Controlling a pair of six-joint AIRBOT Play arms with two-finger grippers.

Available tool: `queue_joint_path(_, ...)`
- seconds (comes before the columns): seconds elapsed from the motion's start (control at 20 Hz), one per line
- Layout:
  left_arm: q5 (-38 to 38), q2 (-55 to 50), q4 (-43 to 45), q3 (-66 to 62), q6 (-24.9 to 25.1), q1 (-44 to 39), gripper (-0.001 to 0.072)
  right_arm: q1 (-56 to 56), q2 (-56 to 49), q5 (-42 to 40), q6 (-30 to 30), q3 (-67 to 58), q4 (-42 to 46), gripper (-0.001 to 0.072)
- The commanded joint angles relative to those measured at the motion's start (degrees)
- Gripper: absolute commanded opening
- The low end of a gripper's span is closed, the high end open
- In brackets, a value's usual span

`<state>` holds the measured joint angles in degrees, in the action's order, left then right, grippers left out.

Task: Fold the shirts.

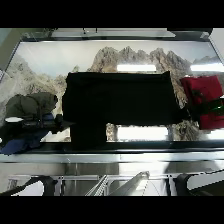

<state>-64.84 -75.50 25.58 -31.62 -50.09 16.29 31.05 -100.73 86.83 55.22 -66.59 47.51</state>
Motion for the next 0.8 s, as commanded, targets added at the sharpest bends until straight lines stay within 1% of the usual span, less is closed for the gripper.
queue_joint_path(0.0, -2.7, 3.8, 0.2, -9.6, -2.4, 0.0, 0.0013, 0.3, 1.6, 1.1, 0.0, -4.5, -10.0, 0.0016)
queue_joint_path(0.05, -2.7, 4.0, 0.2, -12.7, -3.3, 0.0, 0.0013, 0.1, 1.6, 0.6, 0.0, -5.6, -13.5, 0.0016)
queue_joint_path(0.15, -2.8, 2.1, 0.3, -19.2, -4.0, -0.2, 0.0014, -1.5, 1.4, -4.1, 0.6, -7.0, -17.9, 0.0016)
queue_joint_path(0.3, -2.2, -4.9, 0.1, -28.8, -4.7, -2.4, 0.0014, -3.8, 0.8, -12.9, 0.5, -8.2, -20.5, 0.0016)
queue_joint_path(0.4, -0.6, -10.3, 0.2, -35.2, -5.6, -3.3, 0.0014, -4.5, -0.7, -16.9, 0.5, -9.9, -23.0, 0.0016)
queue_joint_path(0.55, -0.6, -18.1, 0.2, -43.5, -5.9, -4.3, 0.0013, -5.4, -4.1, -21.3, 0.0, -13.0, -27.8, 0.0017)
queue_joint_path(0.65, -0.4, -23.4, 0.2, -48.3, -5.9, -5.1, 0.0013, -6.2, -6.7, -23.8, 0.1, -14.9, -28.4, 0.0017)
queue_joint_path(0.75, -0.1, -28.2, 0.2, -52.5, -6.5, -5.8, 0.0013, -6.8, -9.7, -24.5, 0.0, -16.3, -29.9, 0.0017)
